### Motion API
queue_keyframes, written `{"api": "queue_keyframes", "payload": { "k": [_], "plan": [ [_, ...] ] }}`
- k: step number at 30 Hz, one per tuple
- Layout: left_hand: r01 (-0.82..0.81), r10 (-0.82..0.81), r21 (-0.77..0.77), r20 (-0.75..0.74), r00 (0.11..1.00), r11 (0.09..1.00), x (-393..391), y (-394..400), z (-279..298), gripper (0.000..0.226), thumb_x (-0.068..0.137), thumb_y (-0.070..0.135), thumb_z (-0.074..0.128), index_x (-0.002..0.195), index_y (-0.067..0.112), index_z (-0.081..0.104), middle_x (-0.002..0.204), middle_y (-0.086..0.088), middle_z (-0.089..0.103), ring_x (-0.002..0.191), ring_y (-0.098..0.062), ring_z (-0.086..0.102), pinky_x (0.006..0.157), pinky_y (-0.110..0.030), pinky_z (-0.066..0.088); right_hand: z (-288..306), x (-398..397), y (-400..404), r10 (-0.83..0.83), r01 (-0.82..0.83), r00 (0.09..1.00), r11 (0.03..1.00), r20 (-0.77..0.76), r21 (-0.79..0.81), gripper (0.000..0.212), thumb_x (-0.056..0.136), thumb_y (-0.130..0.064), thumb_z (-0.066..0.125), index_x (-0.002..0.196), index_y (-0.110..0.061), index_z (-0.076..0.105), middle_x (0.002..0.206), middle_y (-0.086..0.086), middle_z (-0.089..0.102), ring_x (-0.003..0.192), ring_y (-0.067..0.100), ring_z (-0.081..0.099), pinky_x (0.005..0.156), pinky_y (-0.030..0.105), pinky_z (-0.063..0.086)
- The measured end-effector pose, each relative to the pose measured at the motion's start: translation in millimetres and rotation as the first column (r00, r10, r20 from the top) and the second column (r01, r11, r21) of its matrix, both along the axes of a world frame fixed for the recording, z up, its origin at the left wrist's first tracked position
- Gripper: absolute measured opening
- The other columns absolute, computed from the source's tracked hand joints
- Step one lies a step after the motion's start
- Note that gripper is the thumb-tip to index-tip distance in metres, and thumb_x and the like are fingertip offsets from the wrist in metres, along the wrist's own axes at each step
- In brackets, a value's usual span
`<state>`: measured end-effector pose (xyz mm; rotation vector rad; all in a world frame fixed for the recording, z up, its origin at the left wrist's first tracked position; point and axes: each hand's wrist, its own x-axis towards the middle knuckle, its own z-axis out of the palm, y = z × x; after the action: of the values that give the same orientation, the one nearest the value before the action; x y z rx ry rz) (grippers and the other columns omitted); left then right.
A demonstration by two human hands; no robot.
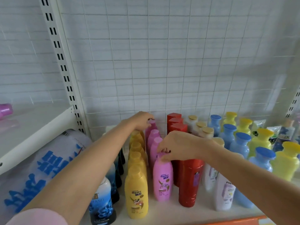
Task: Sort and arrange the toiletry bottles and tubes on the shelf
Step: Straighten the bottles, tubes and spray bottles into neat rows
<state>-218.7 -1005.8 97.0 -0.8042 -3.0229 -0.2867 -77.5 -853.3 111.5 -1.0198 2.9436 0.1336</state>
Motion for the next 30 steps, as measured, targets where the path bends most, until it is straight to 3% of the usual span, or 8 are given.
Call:
{"api": "queue_keyframes", "payload": {
  "k": [4,8,10,13,18,25,28,30],
  "plan": [
    [0.04,-0.042,-0.059,-0.035,0.999,0.997,-18,5,-3,0.04,0.089,0.015,0.056,0.129,0.011,0.051,0.123,-0.009,0.059,0.109,-0.022,0.055,0.09,-0.029,0.041,13,-23,2,-0.06,0.058,0.997,0.996,-0.04,-0.064,0.026,0.091,-0.024,0.049,0.102,-0.006,0.065,0.1,0.01,0.067,0.095,0.024,0.061,0.082,0.038,0.048],
    [0.067,-0.075,-0.112,-0.072,0.995,0.991,-30,9,-5,0.024,0.083,0.023,0.063,0.104,0.011,0.065,0.103,-0.005,0.065,0.089,-0.018,0.056,0.076,-0.027,0.043,11,-49,-4,-0.059,0.063,0.995,0.997,-0.075,0.044,0.019,0.088,-0.023,0.053,0.072,-0.016,0.048,0.075,0.003,0.054,0.075,0.02,0.049,0.065,0.029,0.035],
    [0.077,-0.085,-0.128,-0.062,0.994,0.989,-34,11,-9,0.022,0.081,0.024,0.066,0.098,0.01,0.065,0.094,-0.004,0.062,0.083,-0.016,0.051,0.071,-0.026,0.04,6,-57,-9,-0.054,0.057,0.998,0.994,-0.043,0.092,0.016,0.087,-0.028,0.056,0.084,-0.012,0.055,0.082,0.007,0.057,0.08,0.024,0.051,0.066,0.031,0.038],
    [0.109,-0.115,-0.095,-0.061,0.991,0.99,-38,11,-11,0.024,0.079,0.023,0.065,0.095,0.006,0.066,0.092,-0.008,0.064,0.084,-0.021,0.055,0.074,-0.033,0.044,-1,-64,-12,-0.041,0.044,0.999,0.989,-0.021,0.14,0.036,0.086,-0.032,0.058,0.114,-0.01,0.059,0.106,0.013,0.062,0.098,0.03,0.056,0.076,0.036,0.044],
    [0.17,-0.175,-0.087,-0.046,0.984,0.982,-36,15,-6,0.029,0.081,0.02,0.062,0.108,0.007,0.066,0.103,-0.011,0.065,0.095,-0.024,0.058,0.082,-0.035,0.044,-4,-69,-10,0.022,-0.015,0.998,0.991,-0.052,0.136,0.04,0.087,-0.033,0.059,0.119,-0.009,0.058,0.112,0.012,0.062,0.103,0.029,0.055,0.074,0.033,0.039],
    [0.184,-0.183,-0.144,0.021,0.983,0.972,-30,30,1,0.041,0.083,0.011,0.06,0.123,0.01,0.058,0.116,-0.01,0.061,0.104,-0.022,0.056,0.08,-0.026,0.04,-4,-65,-7,0.036,-0.027,0.998,0.989,-0.06,0.147,0.04,0.087,-0.034,0.058,0.116,-0.007,0.059,0.106,0.011,0.062,0.1,0.027,0.055,0.074,0.033,0.04],
    [0.153,-0.151,-0.08,0.031,0.988,0.985,-33,23,1,0.042,0.082,0.019,0.065,0.123,0.015,0.057,0.118,-0.004,0.06,0.104,-0.019,0.055,0.081,-0.025,0.041,-5,-62,-4,0.03,-0.022,0.998,0.992,-0.058,0.125,0.041,0.086,-0.036,0.059,0.117,-0.009,0.06,0.107,0.008,0.063,0.099,0.024,0.055,0.076,0.032,0.04],
    [0.125,-0.125,0.054,-0.004,0.992,0.991,-30,17,2,0.031,0.082,0.025,0.066,0.111,0.017,0.06,0.11,-0.001,0.061,0.095,-0.014,0.055,0.078,-0.023,0.042,-6,-62,-2,0.013,-0.007,0.998,0.994,-0.055,0.106,0.04,0.086,-0.037,0.059,0.117,-0.011,0.06,0.106,0.007,0.063,0.098,0.023,0.056,0.076,0.032,0.041]
  ]
}}
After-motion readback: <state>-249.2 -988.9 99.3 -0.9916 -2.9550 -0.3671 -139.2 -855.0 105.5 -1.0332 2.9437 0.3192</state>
